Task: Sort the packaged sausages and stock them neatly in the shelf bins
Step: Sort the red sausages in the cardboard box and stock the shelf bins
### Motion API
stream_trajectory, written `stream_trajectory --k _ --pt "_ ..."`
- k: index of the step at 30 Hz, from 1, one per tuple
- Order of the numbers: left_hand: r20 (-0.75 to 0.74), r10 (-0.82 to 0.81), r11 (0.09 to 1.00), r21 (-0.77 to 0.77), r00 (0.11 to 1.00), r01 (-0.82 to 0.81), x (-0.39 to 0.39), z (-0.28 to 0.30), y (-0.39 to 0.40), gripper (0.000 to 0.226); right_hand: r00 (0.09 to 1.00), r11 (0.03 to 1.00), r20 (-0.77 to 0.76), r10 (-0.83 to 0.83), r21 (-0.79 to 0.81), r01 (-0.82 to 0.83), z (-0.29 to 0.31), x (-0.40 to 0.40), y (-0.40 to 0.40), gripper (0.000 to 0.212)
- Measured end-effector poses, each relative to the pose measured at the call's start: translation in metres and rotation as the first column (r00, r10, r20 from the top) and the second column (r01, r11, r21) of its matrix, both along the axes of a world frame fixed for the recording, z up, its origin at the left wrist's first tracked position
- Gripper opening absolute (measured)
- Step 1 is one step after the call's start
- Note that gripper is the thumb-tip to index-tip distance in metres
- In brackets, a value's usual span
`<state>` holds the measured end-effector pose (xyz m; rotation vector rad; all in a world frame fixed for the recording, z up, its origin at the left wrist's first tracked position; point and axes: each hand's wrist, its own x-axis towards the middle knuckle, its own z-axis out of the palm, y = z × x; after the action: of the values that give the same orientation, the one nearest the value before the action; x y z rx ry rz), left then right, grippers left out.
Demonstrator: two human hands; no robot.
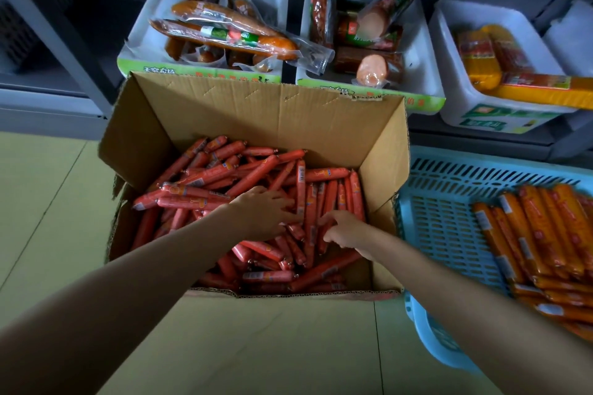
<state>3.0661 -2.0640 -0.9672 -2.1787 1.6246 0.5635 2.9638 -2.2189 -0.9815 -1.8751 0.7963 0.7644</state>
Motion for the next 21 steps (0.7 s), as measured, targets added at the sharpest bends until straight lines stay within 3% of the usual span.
stream_trajectory --k 3,7,12,17,21 --pt "0.005 0.010 1.000 0.010 1.000 -0.011 0.000 -0.001 0.005 0.049 0.983 0.992 0.144 -0.118 -0.031 0.123 -0.003 0.002 0.002 0.017" --pt "0.001 0.034 0.999 0.014 0.999 -0.034 -0.004 0.002 0.002 0.049 0.966 0.990 0.242 -0.090 -0.080 0.112 0.004 0.006 0.016 0.029" --pt "-0.085 0.096 0.995 0.009 0.992 -0.096 -0.012 0.007 0.006 0.050 0.907 0.930 0.393 -0.151 -0.254 0.264 0.011 0.008 0.017 0.011" --pt "-0.169 0.096 0.995 0.014 0.981 -0.095 -0.025 0.009 0.007 0.059 0.964 0.957 0.244 0.104 -0.288 -0.031 0.056 0.000 -0.023 0.033" --pt "-0.195 0.015 0.996 0.085 0.981 0.001 -0.029 0.007 0.006 0.071 0.867 0.787 0.057 0.495 -0.451 -0.420 0.091 -0.021 -0.045 0.037"
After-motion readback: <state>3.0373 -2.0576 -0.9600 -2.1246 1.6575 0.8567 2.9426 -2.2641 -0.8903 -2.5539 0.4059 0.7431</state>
